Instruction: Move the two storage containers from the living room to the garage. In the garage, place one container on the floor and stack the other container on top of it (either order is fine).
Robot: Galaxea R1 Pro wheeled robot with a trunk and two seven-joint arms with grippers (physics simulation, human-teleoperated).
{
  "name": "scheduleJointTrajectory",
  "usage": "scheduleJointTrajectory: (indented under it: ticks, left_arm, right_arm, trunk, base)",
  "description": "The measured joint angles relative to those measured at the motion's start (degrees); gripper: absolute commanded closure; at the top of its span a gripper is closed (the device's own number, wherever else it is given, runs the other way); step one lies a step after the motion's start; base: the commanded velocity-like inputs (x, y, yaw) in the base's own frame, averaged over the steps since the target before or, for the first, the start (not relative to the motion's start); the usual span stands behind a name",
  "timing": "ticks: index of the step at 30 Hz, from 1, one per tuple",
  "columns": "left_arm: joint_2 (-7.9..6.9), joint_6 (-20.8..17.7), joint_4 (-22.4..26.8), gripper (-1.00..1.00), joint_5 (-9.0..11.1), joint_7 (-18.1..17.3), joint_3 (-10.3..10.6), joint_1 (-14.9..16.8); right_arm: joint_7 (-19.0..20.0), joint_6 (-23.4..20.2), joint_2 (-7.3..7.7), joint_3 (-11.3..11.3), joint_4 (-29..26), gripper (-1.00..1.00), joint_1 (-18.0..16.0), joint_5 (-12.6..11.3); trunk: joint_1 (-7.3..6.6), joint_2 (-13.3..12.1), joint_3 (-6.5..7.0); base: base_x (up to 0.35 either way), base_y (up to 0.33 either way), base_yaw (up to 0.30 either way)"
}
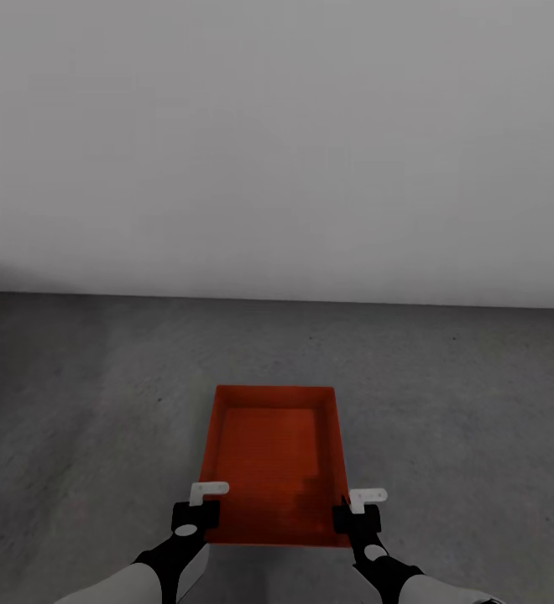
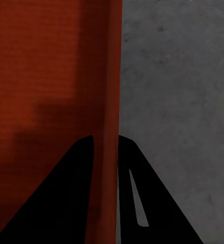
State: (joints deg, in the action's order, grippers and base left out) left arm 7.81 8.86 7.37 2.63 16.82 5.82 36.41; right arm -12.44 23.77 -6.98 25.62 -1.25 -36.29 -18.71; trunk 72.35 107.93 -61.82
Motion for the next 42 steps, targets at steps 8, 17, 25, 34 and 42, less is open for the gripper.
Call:
scheduleJointTrajectory:
  ticks: [8,17,25,34,42]
  left_arm:
    - [0.00,0.00,-0.01,1.00,-0.03,-0.01,-0.03,0.00]
    - [0.00,0.00,-0.03,1.00,-0.01,-0.01,-0.04,0.00]
    - [0.00,0.00,-0.01,1.00,-0.01,0.00,-0.04,0.00]
    - [0.00,0.00,-0.02,1.00,-0.02,-0.01,-0.05,0.00]
    - [0.00,0.00,-0.03,1.00,-0.01,-0.01,-0.02,0.00]
  right_arm:
    - [0.00,0.01,0.00,0.00,0.00,1.00,0.00,-0.01]
    - [0.04,0.00,0.00,0.05,0.02,1.00,-0.01,-0.09]
    - [0.00,-0.02,0.00,0.03,0.00,1.00,-0.01,-0.01]
    - [0.00,-0.03,0.00,0.01,0.00,1.00,0.00,0.00]
    - [0.04,0.00,0.00,0.03,0.02,1.00,0.00,-0.07]
  trunk:
    - [0.00,0.00,0.00]
    - [0.43,0.79,-0.35]
    - [1.98,3.61,-1.62]
    - [1.98,3.61,-1.62]
    - [2.63,4.80,-2.15]
  base:
    - [0.000,0.000,0.000]
    - [0.000,0.000,0.000]
    - [0.000,0.000,0.000]
    - [0.000,0.000,0.000]
    - [0.000,0.000,0.000]
